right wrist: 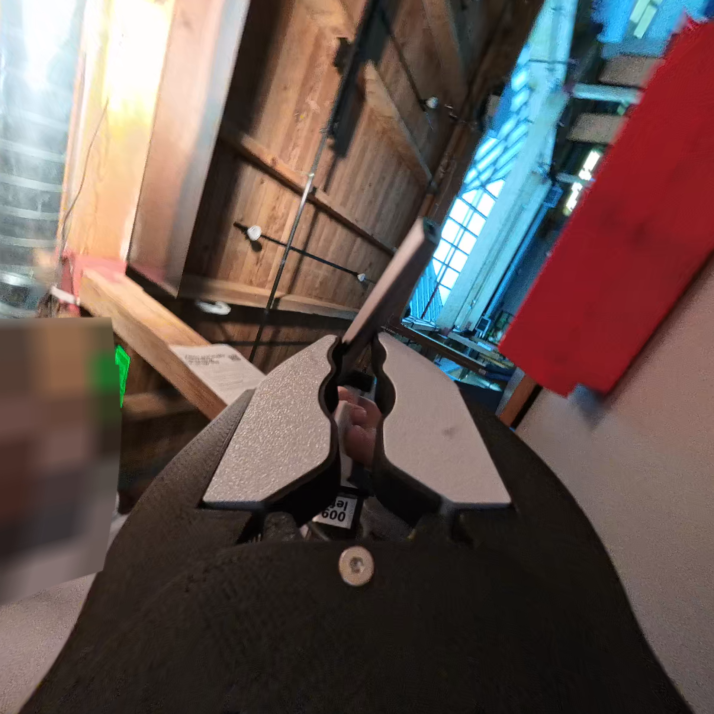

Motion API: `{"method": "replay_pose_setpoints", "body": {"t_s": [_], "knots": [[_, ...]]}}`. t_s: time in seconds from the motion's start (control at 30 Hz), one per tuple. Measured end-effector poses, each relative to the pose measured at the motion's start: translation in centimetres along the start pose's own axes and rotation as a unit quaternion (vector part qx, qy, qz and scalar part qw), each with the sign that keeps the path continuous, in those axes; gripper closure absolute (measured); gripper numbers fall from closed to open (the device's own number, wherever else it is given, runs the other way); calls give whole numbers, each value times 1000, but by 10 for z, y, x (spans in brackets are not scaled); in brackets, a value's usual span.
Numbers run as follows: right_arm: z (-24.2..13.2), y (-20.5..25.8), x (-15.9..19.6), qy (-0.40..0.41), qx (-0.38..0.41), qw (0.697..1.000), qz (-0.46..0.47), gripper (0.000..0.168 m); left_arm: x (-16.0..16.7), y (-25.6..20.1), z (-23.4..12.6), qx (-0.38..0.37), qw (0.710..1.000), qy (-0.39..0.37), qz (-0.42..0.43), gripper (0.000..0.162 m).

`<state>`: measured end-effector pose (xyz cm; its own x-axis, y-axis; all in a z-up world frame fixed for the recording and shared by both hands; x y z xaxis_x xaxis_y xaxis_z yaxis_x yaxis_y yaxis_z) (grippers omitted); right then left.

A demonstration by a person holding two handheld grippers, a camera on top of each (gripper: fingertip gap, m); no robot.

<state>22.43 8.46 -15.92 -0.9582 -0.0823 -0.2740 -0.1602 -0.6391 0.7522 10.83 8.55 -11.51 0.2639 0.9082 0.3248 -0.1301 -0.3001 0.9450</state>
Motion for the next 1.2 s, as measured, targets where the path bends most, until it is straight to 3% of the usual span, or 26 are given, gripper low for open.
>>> {"method": "replay_pose_setpoints", "body": {"t_s": [0.07,0.2,0.3,0.37,0.47,0.57,0.63,0.83,1.0,1.1,1.17,1.2], "knots": [[-3,12,-12,17,-13,998,-54,157,5,-10,-3,34,999,10,-33,153],[-10,32,-24,75,-26,985,-154,160,19,-23,-10,83,982,33,-163,120],[-14,42,-27,126,-16,970,-206,159,24,-14,-17,98,940,15,-327,112],[-15,48,-23,167,-19,959,-229,160,30,-6,-15,129,866,14,-484,106],[-13,47,-12,246,15,932,-267,159,46,8,-1,153,702,34,-695,100],[-6,42,5,326,66,887,-321,159,50,18,17,202,538,4,-818,96],[0,39,15,358,90,862,-348,159,54,17,29,220,451,-3,-865,111],[2,27,39,408,136,809,-401,159,43,-4,44,276,326,-44,-903,150],[-3,11,39,390,205,783,-439,156,47,-28,49,259,278,-35,-925,153],[-1,9,30,298,256,780,-487,146,70,-41,51,176,192,-10,-965,153],[-2,12,26,221,296,746,-554,130,82,-46,52,115,120,-5,-986,153],[-4,13,29,204,312,712,-595,122,86,-48,53,87,96,1,-992,153]]}}
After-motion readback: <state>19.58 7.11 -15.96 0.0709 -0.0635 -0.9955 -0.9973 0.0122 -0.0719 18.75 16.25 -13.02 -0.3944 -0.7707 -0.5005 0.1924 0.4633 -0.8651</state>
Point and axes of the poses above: each gripper's, where its closed fingertips meet, z out along the fingers, x out of its underside, y = z × x across the jaws, the point moved 4 cm from there along -z, back along the fingers, and after that the axes turned 8 degrees about -z, right-handed, at the moved point
